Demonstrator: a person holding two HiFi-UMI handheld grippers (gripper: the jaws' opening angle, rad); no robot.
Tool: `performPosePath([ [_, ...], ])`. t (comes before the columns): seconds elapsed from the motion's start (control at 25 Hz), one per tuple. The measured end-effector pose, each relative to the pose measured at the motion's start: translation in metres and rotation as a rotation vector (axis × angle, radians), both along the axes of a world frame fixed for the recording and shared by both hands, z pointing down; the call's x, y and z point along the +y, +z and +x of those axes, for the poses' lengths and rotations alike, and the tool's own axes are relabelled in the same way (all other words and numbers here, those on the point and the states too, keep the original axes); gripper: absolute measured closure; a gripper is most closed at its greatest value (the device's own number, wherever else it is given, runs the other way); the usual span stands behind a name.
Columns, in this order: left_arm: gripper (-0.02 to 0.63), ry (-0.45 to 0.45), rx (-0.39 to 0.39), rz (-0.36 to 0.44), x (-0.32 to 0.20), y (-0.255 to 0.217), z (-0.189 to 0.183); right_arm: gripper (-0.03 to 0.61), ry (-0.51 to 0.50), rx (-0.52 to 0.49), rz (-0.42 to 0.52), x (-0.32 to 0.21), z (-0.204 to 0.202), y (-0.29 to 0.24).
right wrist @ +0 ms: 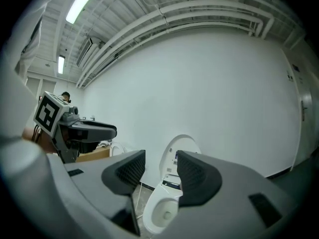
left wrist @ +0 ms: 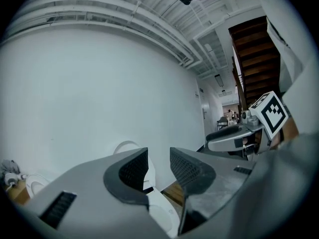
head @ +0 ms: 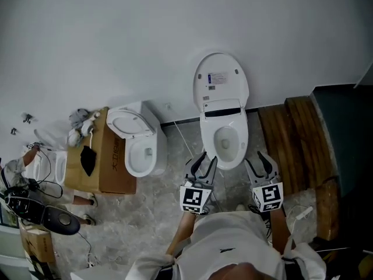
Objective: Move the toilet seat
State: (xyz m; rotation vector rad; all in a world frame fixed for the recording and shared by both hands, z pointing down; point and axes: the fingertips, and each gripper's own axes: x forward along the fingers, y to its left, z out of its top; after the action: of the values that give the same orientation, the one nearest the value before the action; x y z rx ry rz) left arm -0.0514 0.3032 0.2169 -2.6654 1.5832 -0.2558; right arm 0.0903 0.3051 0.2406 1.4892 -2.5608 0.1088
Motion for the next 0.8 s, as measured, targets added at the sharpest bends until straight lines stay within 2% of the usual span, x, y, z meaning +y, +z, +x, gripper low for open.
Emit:
performPosePath([
  [0.4, 0.459, 0.125, 0.019, -0.005, -0.035, 0.0, -0.058, 0.359, 0.129, 0.033, -0.016, -0.022, -0.061, -0.005],
  [0.64, 0.459, 0.172, 0.044, -0.01, -0.055, 0.007, -0.088, 0.359, 0.183, 0.053, -0.011, -0.036, -0.093, -0.003],
  [0.8, 0.459, 0.178, 0.047, -0.015, -0.07, 0.013, -0.098, 0.359, 0.203, 0.069, -0.018, -0.044, -0.1, -0.001],
])
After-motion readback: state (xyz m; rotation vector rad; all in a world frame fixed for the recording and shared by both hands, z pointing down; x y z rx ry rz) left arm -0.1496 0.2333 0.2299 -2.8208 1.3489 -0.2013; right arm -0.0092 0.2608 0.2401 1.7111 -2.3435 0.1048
